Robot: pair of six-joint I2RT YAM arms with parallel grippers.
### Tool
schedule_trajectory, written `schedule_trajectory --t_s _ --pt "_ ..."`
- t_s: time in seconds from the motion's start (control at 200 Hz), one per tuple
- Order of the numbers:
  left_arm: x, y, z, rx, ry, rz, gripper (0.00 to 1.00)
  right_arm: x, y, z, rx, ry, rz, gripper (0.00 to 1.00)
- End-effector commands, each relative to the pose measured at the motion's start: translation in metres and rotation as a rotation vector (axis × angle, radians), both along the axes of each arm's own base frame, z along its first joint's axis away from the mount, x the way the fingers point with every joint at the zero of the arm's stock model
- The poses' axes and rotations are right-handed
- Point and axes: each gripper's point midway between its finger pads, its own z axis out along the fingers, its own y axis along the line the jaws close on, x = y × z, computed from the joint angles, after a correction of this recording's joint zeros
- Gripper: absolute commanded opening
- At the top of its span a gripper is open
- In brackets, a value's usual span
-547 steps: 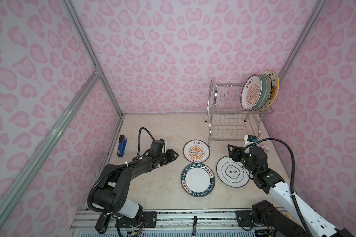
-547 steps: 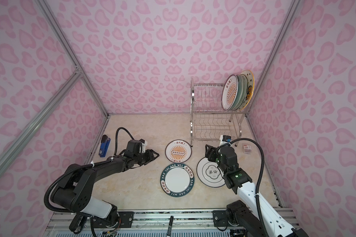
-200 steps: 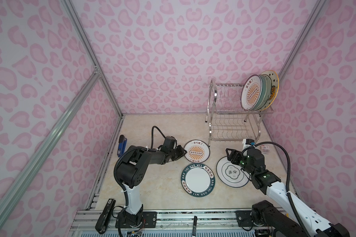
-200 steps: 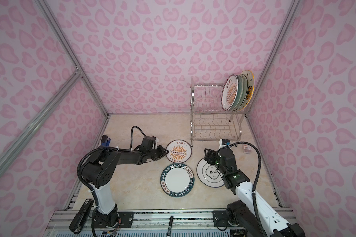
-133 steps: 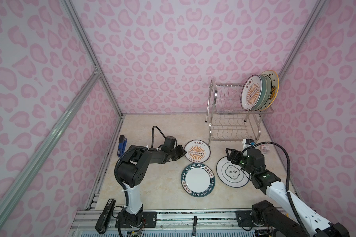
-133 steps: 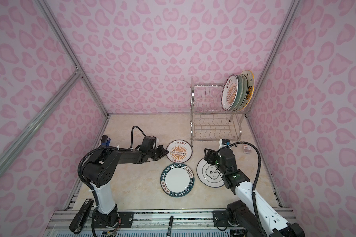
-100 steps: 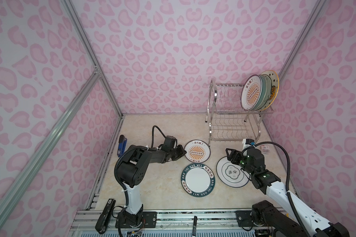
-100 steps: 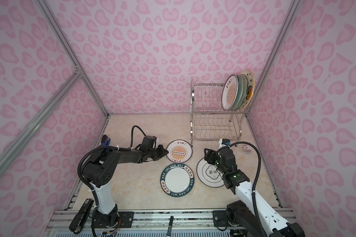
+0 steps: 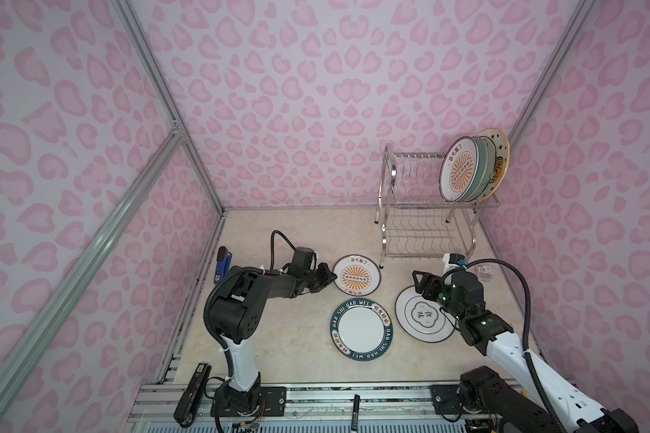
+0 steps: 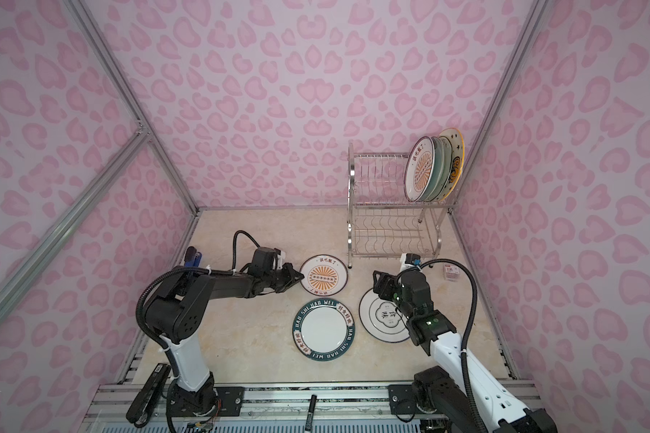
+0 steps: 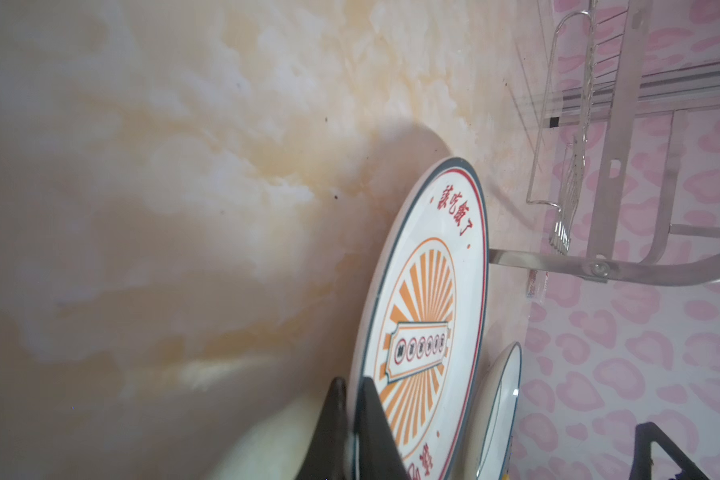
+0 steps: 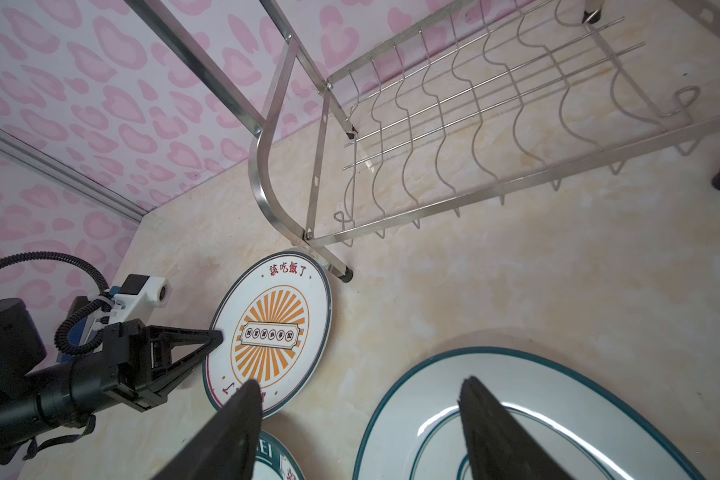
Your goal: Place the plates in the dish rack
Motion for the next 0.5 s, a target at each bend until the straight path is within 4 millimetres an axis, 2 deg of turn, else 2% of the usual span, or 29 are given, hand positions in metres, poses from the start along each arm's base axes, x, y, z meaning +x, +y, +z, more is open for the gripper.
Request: schedule_trajectory --t_s 0.0,0.325,0.495 --pt "-0.001 0.012 -0.003 0.022 0.022 0.036 0.03 0.001 0.001 0.003 0.007 -0.011 0.004 0.74" --pt "0.001 0.027 0.029 -0.003 -0.043 0.044 0.03 0.005 0.016 0.0 0.037 0.003 0.056 0.75" --pt "0.001 0.032 0.051 -0.019 -0.086 0.037 0.03 0.009 0.036 -0.002 0.14 0.001 0.119 0.76"
